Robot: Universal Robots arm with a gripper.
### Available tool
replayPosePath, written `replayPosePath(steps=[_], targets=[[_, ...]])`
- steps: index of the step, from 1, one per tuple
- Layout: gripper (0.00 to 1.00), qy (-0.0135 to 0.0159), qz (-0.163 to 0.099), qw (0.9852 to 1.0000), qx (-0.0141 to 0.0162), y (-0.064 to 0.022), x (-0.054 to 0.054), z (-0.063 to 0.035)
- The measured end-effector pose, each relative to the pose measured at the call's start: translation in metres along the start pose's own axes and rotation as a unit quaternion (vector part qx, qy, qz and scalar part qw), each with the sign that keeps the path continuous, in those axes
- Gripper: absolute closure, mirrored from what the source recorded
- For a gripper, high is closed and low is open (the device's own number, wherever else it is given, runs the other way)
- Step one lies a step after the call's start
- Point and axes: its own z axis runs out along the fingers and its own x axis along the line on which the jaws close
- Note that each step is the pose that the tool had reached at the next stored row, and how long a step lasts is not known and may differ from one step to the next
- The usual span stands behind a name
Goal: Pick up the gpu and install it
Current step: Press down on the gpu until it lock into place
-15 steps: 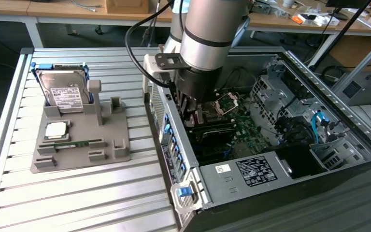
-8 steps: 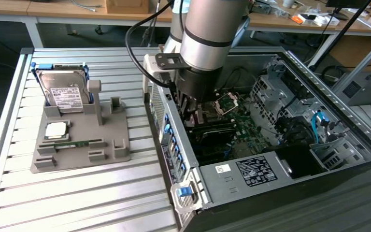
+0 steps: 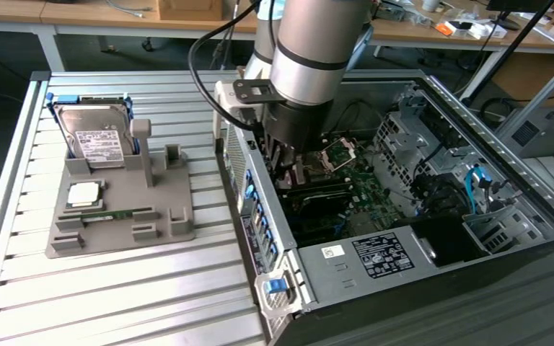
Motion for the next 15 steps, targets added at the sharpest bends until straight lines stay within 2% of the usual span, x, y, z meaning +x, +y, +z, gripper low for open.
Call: replayPosePath(steps=[15], targets=[[0.89,0.0,0.0,1.0,-0.0004,-0.0049,-0.0001,-0.0001]])
